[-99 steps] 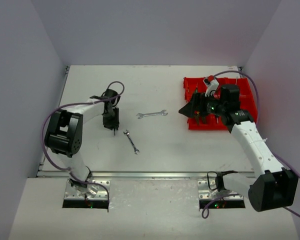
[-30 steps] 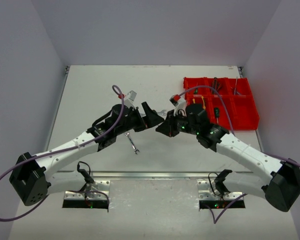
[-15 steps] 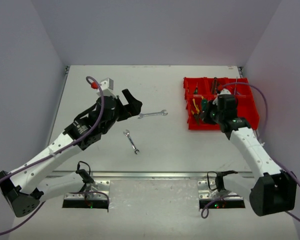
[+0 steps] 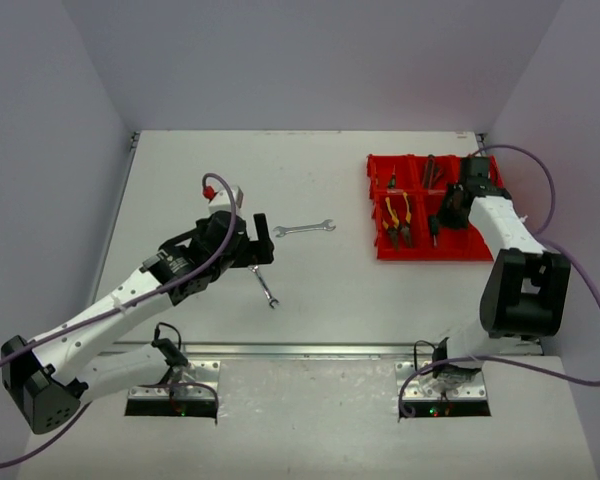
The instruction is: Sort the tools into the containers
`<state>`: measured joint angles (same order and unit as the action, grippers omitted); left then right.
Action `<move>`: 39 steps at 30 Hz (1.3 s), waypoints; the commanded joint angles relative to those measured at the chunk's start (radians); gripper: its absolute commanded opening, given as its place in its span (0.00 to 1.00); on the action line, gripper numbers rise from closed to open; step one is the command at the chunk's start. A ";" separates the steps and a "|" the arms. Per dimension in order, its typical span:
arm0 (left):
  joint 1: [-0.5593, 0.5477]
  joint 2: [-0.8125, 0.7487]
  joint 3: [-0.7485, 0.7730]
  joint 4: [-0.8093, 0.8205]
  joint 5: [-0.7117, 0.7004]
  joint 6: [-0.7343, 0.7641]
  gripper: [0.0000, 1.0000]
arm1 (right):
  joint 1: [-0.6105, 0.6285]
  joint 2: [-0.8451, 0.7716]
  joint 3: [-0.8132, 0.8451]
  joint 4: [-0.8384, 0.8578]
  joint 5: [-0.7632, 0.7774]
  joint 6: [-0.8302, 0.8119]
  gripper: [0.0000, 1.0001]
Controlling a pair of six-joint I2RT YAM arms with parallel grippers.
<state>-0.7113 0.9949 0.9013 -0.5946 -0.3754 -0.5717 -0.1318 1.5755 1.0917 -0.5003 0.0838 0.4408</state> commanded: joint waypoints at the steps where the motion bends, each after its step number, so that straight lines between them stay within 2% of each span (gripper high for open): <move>1: 0.022 0.015 -0.007 0.016 0.017 0.018 1.00 | -0.007 0.042 0.044 -0.022 0.037 -0.024 0.03; 3: 0.030 0.021 -0.019 0.028 0.027 0.014 1.00 | -0.008 0.038 0.041 -0.024 0.025 -0.018 0.15; 4: 0.034 0.026 -0.021 0.033 0.030 0.013 1.00 | -0.008 0.032 0.037 -0.024 0.022 -0.016 0.26; 5: 0.038 0.032 -0.020 0.033 0.031 0.009 1.00 | -0.008 0.025 0.038 -0.027 0.023 -0.014 0.46; 6: 0.041 0.040 -0.017 0.031 0.031 0.004 1.00 | -0.008 0.019 0.042 -0.032 0.023 -0.014 0.55; 12: 0.044 0.054 0.008 0.001 -0.012 -0.036 1.00 | 0.001 -0.079 0.067 -0.060 -0.032 0.004 0.68; 15: 0.047 0.050 0.023 -0.013 -0.058 -0.056 1.00 | 0.062 -0.146 0.067 -0.039 -0.057 0.001 0.76; 16: 0.049 0.049 0.031 -0.021 -0.076 -0.067 1.00 | 0.088 -0.158 0.070 -0.029 -0.064 -0.009 0.80; 17: 0.050 0.047 0.038 -0.029 -0.088 -0.072 1.00 | 0.155 -0.168 0.075 -0.016 -0.090 -0.034 0.92; 18: 0.050 0.043 0.048 -0.040 -0.101 -0.074 1.00 | 0.202 -0.173 0.083 -0.004 -0.123 -0.057 0.99; 23: 0.050 0.005 0.109 -0.124 -0.156 -0.008 1.00 | 0.440 -0.043 0.185 0.013 -0.261 -0.218 0.99; 27: 0.049 -0.055 0.144 -0.164 -0.140 0.109 1.00 | 0.575 0.138 0.317 -0.015 -0.187 -0.412 0.99; 31: 0.050 -0.119 0.091 -0.125 -0.092 0.187 1.00 | 0.611 0.341 0.496 -0.045 -0.254 -0.588 0.99; 34: 0.049 -0.165 -0.029 -0.047 -0.063 0.201 1.00 | 0.631 0.507 0.642 -0.084 -0.297 -0.792 0.98; 39: 0.050 -0.200 -0.090 0.010 -0.037 0.188 1.00 | 0.670 0.667 0.789 -0.197 -0.309 -0.952 0.98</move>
<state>-0.6724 0.8132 0.8389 -0.6688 -0.4461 -0.4156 0.5061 2.1788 1.7722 -0.6107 -0.1968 -0.2851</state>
